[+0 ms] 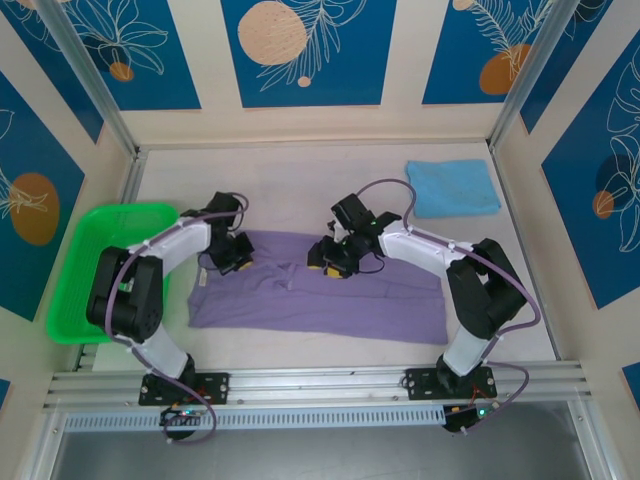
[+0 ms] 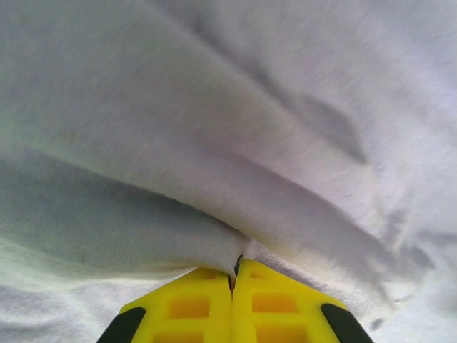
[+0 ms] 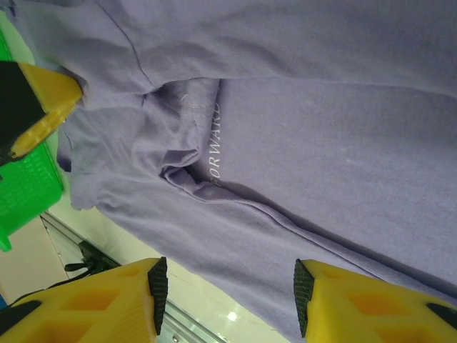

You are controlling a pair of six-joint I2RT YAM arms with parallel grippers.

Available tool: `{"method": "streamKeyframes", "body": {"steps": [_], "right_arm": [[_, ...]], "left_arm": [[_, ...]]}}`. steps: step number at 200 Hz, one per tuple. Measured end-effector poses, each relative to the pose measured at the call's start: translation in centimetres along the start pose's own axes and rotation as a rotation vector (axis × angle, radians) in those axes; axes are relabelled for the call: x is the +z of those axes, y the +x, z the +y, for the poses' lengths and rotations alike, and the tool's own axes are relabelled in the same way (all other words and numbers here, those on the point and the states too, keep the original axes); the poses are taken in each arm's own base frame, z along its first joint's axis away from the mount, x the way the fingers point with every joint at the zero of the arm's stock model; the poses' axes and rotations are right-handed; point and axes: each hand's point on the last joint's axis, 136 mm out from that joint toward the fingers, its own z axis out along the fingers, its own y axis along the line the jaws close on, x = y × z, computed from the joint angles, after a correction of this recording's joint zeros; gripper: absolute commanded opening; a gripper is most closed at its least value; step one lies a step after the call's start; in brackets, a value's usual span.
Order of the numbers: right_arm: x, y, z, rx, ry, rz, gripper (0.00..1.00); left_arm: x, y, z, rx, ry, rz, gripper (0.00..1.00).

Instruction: Fold and stack the t-shirts

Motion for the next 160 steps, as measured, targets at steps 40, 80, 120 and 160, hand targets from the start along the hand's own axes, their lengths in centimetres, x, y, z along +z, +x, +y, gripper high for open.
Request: {"method": "streamKeyframes", "body": {"steps": [40,80,120,160], "right_arm": [[0.5,-0.7,0.5,0.035,-0.005,0.019,0.52],[1.5,-0.8,1.6,0.070,-0.050,0.077,0.43],[2.7,-2.0,4.3,0.099,-0.109,0.116,0.33],[4.6,-2.7,7.8,0.157,-0.116,0.161,0.36]], "left_arm": [[-0.1,-3.1,-3.5,0.029,0.038,0.063,0.05],[1.9,-4.2,-4.0,0.025,0.068,0.198,0.25],[0.8,-5.5,-4.6,0.040,0.090,0.212,0.64],[-1.7,-7.4,-5.1,0.056,0.109,0.138,0.66]]}}
